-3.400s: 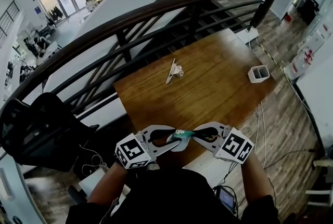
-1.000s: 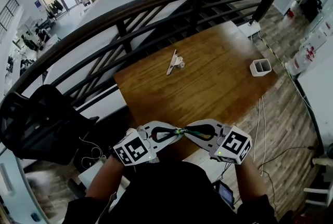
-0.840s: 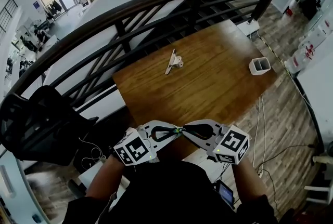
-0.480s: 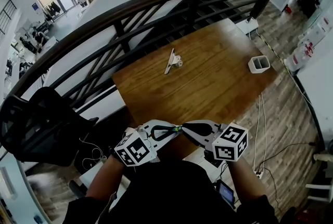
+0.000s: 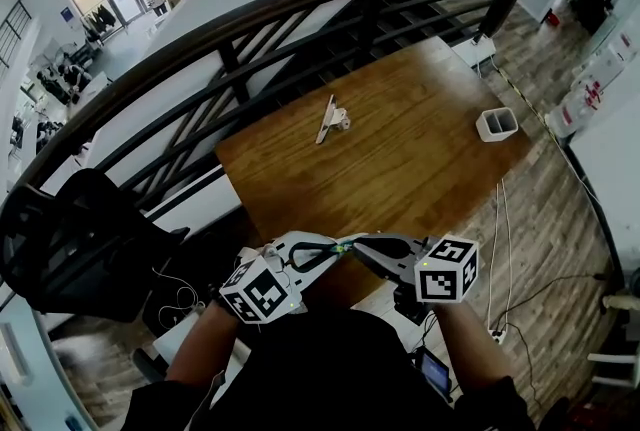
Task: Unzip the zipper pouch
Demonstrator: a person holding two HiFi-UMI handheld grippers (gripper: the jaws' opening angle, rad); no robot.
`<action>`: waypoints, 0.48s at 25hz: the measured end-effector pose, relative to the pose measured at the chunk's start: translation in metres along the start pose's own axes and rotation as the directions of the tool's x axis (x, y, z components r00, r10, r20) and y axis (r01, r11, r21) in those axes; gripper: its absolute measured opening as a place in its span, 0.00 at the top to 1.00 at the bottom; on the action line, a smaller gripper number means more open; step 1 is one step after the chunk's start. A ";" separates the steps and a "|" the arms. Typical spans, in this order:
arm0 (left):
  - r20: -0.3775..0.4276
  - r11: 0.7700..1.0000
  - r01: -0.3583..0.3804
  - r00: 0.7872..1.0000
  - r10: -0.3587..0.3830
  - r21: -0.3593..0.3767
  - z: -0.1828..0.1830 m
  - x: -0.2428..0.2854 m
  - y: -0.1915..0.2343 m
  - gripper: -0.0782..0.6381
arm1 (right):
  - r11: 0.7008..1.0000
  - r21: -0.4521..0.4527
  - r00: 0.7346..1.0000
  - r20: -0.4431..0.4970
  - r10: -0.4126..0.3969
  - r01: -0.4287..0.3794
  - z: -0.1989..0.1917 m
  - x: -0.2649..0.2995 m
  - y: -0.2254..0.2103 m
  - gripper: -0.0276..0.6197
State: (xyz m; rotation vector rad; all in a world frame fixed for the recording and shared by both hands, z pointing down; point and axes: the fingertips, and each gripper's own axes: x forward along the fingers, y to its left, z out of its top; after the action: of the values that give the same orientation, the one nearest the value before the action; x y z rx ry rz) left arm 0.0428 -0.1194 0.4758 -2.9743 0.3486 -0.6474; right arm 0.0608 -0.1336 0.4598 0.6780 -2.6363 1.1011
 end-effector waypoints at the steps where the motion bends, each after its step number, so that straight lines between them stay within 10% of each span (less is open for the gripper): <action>1: -0.001 1.000 -0.002 1.000 0.002 0.006 0.001 -0.001 0.000 0.85 | 0.999 0.036 1.000 0.008 0.009 -0.010 0.000 0.000 0.000 0.95; 12: -0.041 0.997 -0.012 0.999 0.014 0.071 0.000 0.001 -0.003 0.85 | 0.998 0.044 0.998 -0.023 -0.054 0.055 -0.003 0.000 -0.007 0.95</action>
State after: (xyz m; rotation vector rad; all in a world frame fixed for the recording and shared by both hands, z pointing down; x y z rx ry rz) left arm 0.0437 -0.1168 0.4765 -2.8925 0.3402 -0.7056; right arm 0.0645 -0.1352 0.4660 0.7378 -2.5666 1.1493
